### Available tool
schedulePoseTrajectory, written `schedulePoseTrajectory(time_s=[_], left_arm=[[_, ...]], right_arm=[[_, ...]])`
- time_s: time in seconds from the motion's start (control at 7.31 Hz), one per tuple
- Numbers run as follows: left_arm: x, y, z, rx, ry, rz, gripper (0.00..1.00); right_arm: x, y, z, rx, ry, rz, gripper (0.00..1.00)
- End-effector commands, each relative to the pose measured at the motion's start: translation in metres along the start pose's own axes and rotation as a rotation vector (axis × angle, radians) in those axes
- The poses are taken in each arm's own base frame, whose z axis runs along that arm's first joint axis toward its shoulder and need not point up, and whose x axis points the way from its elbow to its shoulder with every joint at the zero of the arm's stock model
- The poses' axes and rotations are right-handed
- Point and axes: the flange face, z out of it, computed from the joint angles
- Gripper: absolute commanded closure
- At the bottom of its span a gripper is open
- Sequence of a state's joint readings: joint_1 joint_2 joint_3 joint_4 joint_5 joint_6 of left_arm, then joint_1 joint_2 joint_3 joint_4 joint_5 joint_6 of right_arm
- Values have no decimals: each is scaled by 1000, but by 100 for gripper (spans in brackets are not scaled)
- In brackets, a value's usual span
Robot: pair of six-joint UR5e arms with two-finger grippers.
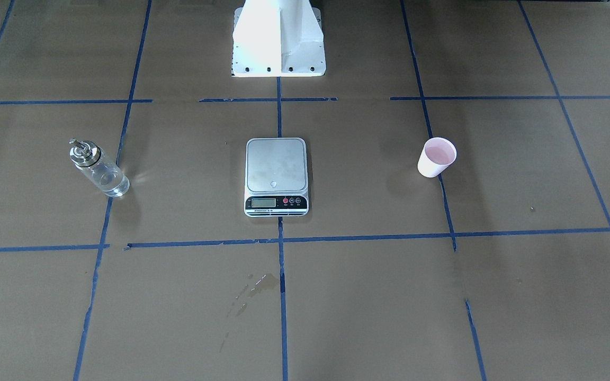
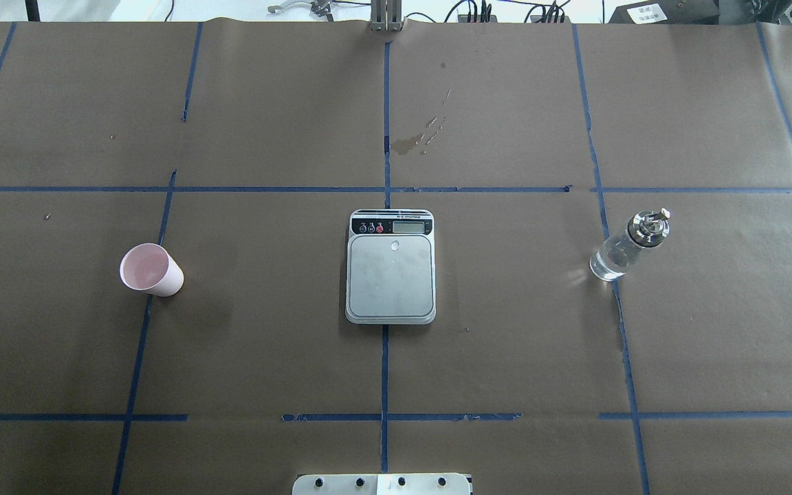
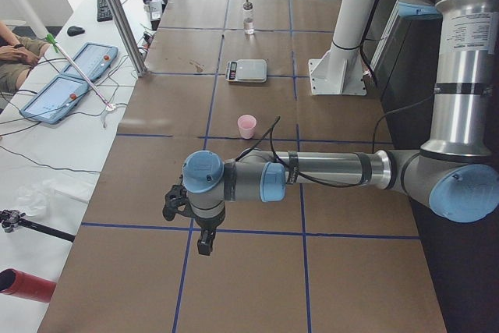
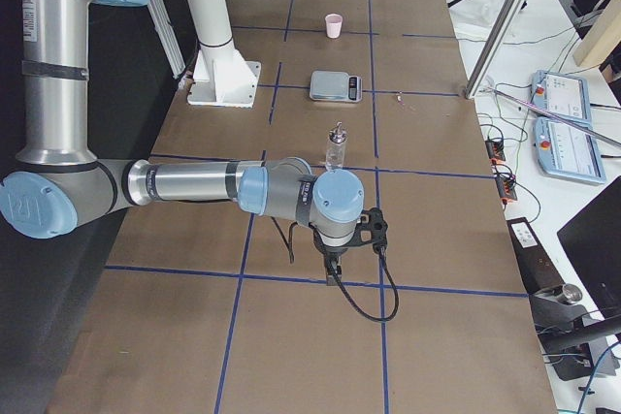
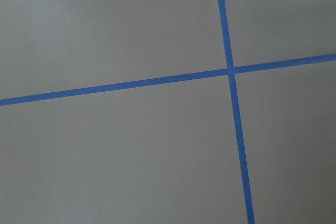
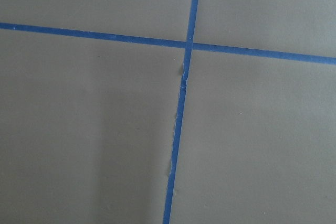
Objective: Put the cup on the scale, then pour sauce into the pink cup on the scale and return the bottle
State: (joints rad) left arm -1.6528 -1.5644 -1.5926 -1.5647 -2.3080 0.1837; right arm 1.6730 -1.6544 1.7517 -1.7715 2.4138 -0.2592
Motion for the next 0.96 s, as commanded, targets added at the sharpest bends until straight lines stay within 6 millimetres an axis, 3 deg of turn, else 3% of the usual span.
schedulePoseTrajectory(time_s=[0.0,0.14,0.27,0.55,0.68,0.82], left_arm=[[2,-2,-3,7,-2,4,0],[14,-3,-16,32,-8,25,0],[39,-7,-46,92,-21,81,0],[104,-18,-107,225,-37,223,0],[129,-25,-115,295,-37,326,0],[176,-36,-96,329,7,466,0]], right_arm=[[0,-1,-2,5,0,0,0],[-1,-1,-3,6,1,0,0],[-1,-1,-3,8,-1,-1,0],[-5,-1,-6,14,-2,-6,0],[-11,0,-12,25,1,-17,0],[-12,-1,-13,27,1,-19,0]])
